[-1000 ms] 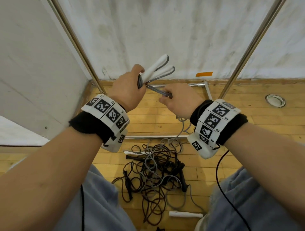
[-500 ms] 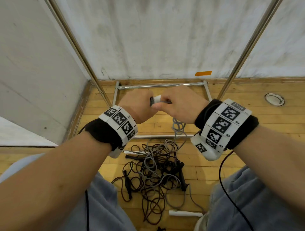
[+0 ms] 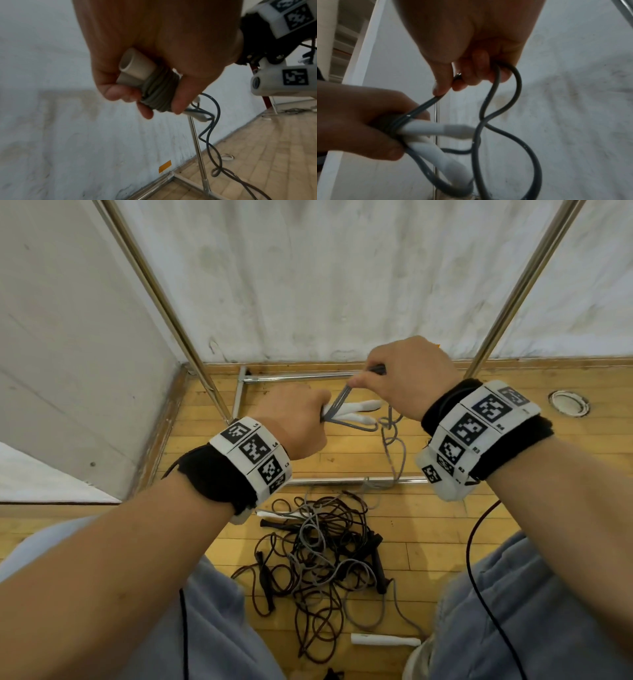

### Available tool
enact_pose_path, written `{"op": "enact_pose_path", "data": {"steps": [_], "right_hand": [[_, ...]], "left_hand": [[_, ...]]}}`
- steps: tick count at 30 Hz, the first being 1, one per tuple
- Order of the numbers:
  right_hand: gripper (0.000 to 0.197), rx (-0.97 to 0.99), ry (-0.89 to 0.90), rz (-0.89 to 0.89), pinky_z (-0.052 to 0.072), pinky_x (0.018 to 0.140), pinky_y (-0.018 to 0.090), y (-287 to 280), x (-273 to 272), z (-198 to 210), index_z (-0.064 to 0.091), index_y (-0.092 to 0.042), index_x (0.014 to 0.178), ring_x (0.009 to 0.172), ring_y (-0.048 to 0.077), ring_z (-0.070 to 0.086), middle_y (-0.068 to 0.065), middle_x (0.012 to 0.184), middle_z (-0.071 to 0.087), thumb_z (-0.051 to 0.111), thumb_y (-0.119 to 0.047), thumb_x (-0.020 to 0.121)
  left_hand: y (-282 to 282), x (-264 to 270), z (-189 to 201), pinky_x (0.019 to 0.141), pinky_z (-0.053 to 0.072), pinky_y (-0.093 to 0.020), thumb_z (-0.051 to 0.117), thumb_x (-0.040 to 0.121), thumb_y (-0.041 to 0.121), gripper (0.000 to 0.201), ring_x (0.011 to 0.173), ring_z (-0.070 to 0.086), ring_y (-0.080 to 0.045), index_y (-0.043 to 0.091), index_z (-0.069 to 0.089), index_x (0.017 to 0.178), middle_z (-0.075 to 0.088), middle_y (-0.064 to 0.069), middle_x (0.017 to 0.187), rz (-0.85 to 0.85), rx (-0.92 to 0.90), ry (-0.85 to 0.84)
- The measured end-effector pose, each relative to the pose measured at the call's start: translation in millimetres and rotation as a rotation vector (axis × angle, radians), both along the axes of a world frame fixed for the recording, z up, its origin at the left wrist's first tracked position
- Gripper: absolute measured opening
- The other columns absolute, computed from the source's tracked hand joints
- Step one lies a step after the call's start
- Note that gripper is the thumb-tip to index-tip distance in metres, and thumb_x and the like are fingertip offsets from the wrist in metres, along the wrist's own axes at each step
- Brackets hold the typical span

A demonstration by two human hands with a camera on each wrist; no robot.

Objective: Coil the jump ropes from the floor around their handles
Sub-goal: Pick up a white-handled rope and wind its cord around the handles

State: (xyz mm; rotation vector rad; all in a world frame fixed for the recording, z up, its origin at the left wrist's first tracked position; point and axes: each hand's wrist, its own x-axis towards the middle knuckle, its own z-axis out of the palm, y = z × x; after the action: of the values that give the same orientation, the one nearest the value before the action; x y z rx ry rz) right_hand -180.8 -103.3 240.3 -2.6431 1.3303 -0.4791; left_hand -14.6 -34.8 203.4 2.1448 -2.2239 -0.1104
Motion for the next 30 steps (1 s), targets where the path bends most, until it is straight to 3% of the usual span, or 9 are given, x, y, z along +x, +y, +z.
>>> {"op": "enact_pose_path", "data": {"steps": [3, 9, 14, 16, 18, 22, 24, 26, 30], "right_hand": [[0.046, 0.062, -0.11, -0.025, 0.035, 0.055, 0.03, -8.6, -5.1, 0.3, 0.06, -0.016, 0.069, 0.063, 0.016, 0.049, -0.004, 0.062, 0.053, 0.061, -0.061, 0.076], [0.044, 0.491, -0.329, 0.034, 0.026, 0.038, 0.012, -15.5, -14.0, 5.3, 0.058, -0.01, 0.059, 0.037, 0.005, 0.033, -0.006, 0.043, 0.037, 0.07, -0.05, 0.074], [0.028, 0.687, -0.398, 0.095, 0.039, 0.049, 0.021, -7.2, -9.3, -4.0, 0.052, -0.014, 0.066, 0.045, 0.007, 0.043, -0.009, 0.05, 0.051, 0.05, -0.009, 0.093], [0.032, 0.717, -0.427, 0.13, 0.034, 0.045, 0.023, 4.1, 0.1, -10.6, 0.051, -0.018, 0.062, 0.045, 0.012, 0.037, -0.007, 0.048, 0.048, 0.047, -0.031, 0.091], [0.05, 0.741, -0.427, 0.129, 0.029, 0.044, 0.021, 14.2, 9.5, -13.8, 0.047, -0.018, 0.054, 0.043, 0.011, 0.032, -0.004, 0.048, 0.042, 0.039, -0.054, 0.088], [0.066, 0.642, -0.422, 0.074, 0.028, 0.05, 0.024, 30.1, 22.6, -17.8, 0.046, -0.015, 0.052, 0.037, 0.004, 0.033, -0.01, 0.039, 0.04, 0.019, -0.054, 0.098], [0.057, 0.564, -0.418, 0.055, 0.03, 0.054, 0.025, 34.5, 26.4, -18.9, 0.056, -0.018, 0.063, 0.046, 0.002, 0.041, -0.011, 0.051, 0.047, 0.023, -0.047, 0.1], [0.038, 0.513, -0.332, 0.078, 0.031, 0.052, 0.015, 36.5, 28.4, -20.3, 0.057, -0.02, 0.079, 0.056, 0.003, 0.043, -0.012, 0.064, 0.049, 0.03, -0.036, 0.102], [0.029, 0.533, -0.19, 0.106, 0.03, 0.049, 0.013, 36.7, 23.4, -26.1, 0.049, -0.029, 0.073, 0.058, 0.006, 0.045, -0.006, 0.067, 0.053, 0.039, -0.029, 0.1]], "left_hand": [[4.7, 3.7, 11.2, 0.048, 0.026, -0.026, 0.054, 0.082, 0.024, 0.007, 0.062, 0.048, -0.018, 0.025, 0.049, 0.078, 0.05, 0.006, 0.066, -0.066, -0.041, 0.086], [20.3, -0.9, 32.5, 0.048, 0.029, -0.026, 0.054, 0.076, 0.035, 0.018, 0.056, 0.048, -0.015, 0.018, 0.058, 0.081, 0.053, 0.002, 0.061, -0.182, -0.105, 0.329], [27.5, -5.7, 47.9, 0.047, 0.031, -0.023, 0.055, 0.075, 0.032, 0.016, 0.052, 0.046, -0.009, 0.019, 0.055, 0.084, 0.049, 0.009, 0.06, -0.122, -0.213, 0.632], [28.1, -4.6, 51.6, 0.046, 0.033, -0.021, 0.056, 0.075, 0.032, 0.019, 0.051, 0.046, -0.009, 0.018, 0.052, 0.088, 0.052, 0.006, 0.062, -0.072, -0.25, 0.708], [26.8, -3.0, 53.2, 0.051, 0.041, -0.029, 0.057, 0.077, 0.034, 0.026, 0.058, 0.053, -0.016, 0.016, 0.048, 0.093, 0.061, -0.004, 0.069, -0.013, -0.273, 0.774], [20.4, -2.7, 50.6, 0.066, 0.05, -0.045, 0.053, 0.084, 0.039, 0.031, 0.074, 0.062, -0.029, 0.017, 0.042, 0.103, 0.067, -0.014, 0.083, 0.063, -0.276, 0.802], [14.5, 0.0, 44.7, 0.061, 0.048, -0.034, 0.054, 0.09, 0.037, 0.026, 0.065, 0.061, -0.013, 0.02, 0.04, 0.104, 0.064, -0.003, 0.074, 0.086, -0.306, 0.765], [10.6, 1.7, 40.4, 0.05, 0.037, -0.012, 0.054, 0.092, 0.032, 0.024, 0.051, 0.052, 0.003, 0.021, 0.041, 0.109, 0.055, 0.008, 0.056, 0.096, -0.332, 0.705], [7.7, 1.0, 32.6, 0.045, 0.033, -0.011, 0.052, 0.093, 0.034, 0.023, 0.051, 0.049, 0.007, 0.022, 0.042, 0.11, 0.049, 0.009, 0.059, 0.07, -0.285, 0.597]]}}
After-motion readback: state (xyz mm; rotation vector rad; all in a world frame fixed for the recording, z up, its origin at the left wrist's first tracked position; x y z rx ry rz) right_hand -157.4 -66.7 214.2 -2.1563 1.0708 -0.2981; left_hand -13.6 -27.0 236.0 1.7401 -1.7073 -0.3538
